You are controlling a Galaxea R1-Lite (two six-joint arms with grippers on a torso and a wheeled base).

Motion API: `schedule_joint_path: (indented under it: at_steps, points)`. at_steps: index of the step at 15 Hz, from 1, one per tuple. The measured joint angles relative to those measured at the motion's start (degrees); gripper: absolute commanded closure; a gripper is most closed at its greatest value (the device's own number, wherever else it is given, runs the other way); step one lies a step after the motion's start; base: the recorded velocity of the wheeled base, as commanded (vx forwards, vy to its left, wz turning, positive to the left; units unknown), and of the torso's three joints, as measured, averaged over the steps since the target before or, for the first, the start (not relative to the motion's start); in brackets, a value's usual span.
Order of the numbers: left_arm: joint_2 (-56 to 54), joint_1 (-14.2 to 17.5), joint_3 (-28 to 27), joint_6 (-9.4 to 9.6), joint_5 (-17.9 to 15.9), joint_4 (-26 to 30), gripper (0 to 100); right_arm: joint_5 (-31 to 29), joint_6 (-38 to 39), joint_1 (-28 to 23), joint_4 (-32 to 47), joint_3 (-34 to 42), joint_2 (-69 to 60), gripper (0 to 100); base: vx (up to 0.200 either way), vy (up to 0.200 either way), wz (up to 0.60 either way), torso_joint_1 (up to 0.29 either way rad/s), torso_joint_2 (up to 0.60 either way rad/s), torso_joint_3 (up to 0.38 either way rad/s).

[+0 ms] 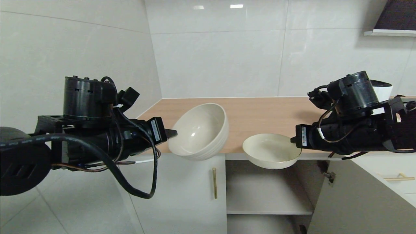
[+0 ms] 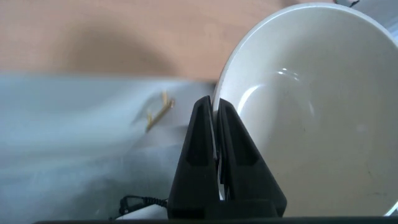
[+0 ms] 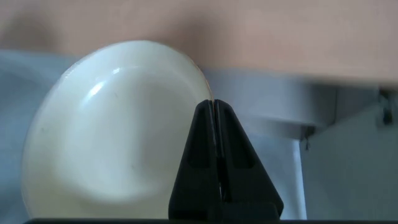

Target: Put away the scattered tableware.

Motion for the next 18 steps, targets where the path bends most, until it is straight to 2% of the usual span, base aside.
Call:
schedule_joint_path:
  at_steps: [11, 18]
  points:
    - [0.82, -0.07, -0.05, 0.95, 0.05, -0.04, 100, -0.11, -0.77, -0.02, -0.11, 0.52, 0.5, 100, 0.0, 0.0, 0.0, 0.0, 0.0, 0.0]
    - [0.79, -0.02, 0.06, 0.96, 0.13, 0.1, 100, -0.13, -0.85, 0.04, -0.06, 0.66, 0.63, 100, 0.0, 0.0, 0.0, -0.146, 0.39, 0.244]
